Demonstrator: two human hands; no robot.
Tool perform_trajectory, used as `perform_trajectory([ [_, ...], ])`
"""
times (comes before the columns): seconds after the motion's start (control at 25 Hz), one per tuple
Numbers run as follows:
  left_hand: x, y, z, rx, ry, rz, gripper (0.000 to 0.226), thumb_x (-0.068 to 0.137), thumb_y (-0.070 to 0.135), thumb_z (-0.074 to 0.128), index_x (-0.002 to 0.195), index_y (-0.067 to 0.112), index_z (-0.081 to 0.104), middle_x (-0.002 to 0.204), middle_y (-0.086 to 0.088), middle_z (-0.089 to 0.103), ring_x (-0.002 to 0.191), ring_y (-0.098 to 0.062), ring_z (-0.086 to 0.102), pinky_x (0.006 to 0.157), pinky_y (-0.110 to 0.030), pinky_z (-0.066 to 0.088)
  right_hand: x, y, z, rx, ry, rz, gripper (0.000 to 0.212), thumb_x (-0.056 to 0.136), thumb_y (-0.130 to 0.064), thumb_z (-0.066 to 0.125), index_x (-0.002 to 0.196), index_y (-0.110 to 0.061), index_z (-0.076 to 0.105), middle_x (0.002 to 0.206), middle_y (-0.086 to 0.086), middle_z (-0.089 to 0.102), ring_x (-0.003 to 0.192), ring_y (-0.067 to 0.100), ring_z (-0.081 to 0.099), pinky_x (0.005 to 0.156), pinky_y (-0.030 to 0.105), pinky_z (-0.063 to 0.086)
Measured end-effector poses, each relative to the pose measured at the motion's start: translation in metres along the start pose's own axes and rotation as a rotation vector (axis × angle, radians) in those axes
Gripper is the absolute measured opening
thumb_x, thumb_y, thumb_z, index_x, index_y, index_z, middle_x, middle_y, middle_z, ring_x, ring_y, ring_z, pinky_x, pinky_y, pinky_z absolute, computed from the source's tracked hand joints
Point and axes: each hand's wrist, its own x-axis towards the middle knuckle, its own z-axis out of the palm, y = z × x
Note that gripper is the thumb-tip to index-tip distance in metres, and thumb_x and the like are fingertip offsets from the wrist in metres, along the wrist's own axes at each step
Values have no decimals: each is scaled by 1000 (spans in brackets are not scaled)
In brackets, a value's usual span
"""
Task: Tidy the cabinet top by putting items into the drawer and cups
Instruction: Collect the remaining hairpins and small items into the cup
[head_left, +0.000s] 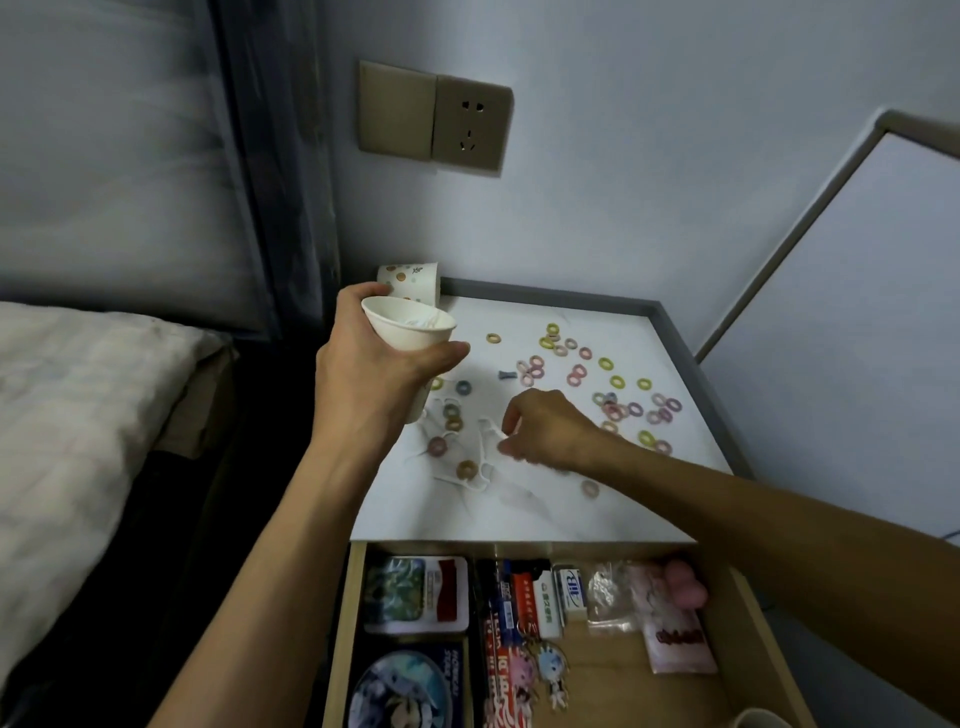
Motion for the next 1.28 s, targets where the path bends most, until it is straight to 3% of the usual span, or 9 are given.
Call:
perform_trajectory([
  [0.12,-2,1,-1,0,16,-4,80,61,33,89,129,27,48,116,2,60,99,-17,60,83,-42,57,1,-10,6,-72,41,56,39,86,-47,67,103,-13,62,100,5,67,92,25,65,74,32,51],
  [0.2,-2,0,-4,3,26,-6,79,61,34,89,129,27,48,114,2,60,97,-16,60,82,-42,57,2,-22,6,-182,83,81,44,86,-50,65,110,-13,61,107,6,65,97,26,62,73,32,46],
  [0.48,-3,0,-6,33,22,10,82,63,35,88,132,25,45,118,1,58,101,-18,58,85,-43,57,-1,-31,18,-398,201,53,13,95,-12,56,107,-10,62,113,11,65,105,30,61,75,31,36],
  [0.64,-4,2,-6,22,20,6,83,64,33,89,134,24,45,123,-1,58,104,-19,58,86,-42,57,-9,-21,20,-492,175,-39,14,92,0,54,100,-6,63,107,13,65,97,28,64,69,31,42],
  [0.76,-5,2,-8,27,15,15,82,65,33,88,134,24,45,122,1,57,102,-17,57,84,-39,57,-16,-16,25,-539,196,-117,24,87,8,53,105,-2,63,109,15,64,100,28,62,74,31,46],
  [0.92,-5,-1,-12,16,21,23,80,65,34,88,132,25,46,115,5,57,91,-7,56,74,-28,54,-14,-8,23,-443,209,-185,18,93,0,51,110,-3,56,107,16,64,96,31,63,69,33,43],
  [1.08,-3,-3,-16,3,31,20,79,64,33,88,131,27,46,110,8,57,87,0,55,68,-20,49,-30,-20,28,-256,268,-451,13,94,-12,59,107,-10,59,96,11,69,83,26,68,68,37,54],
  [1.16,-2,-2,-15,2,33,22,80,64,33,88,132,26,46,112,7,57,87,-1,55,70,-23,51,-42,-30,40,-261,292,-543,20,92,-10,60,111,-11,63,98,10,70,85,26,68,71,39,55],
  [1.28,-2,-3,-14,12,32,28,81,64,33,88,132,25,45,114,5,58,90,-6,57,75,-30,55,-42,-37,54,-339,300,-519,30,94,-11,52,124,-9,57,108,13,67,96,31,64,77,40,53],
])
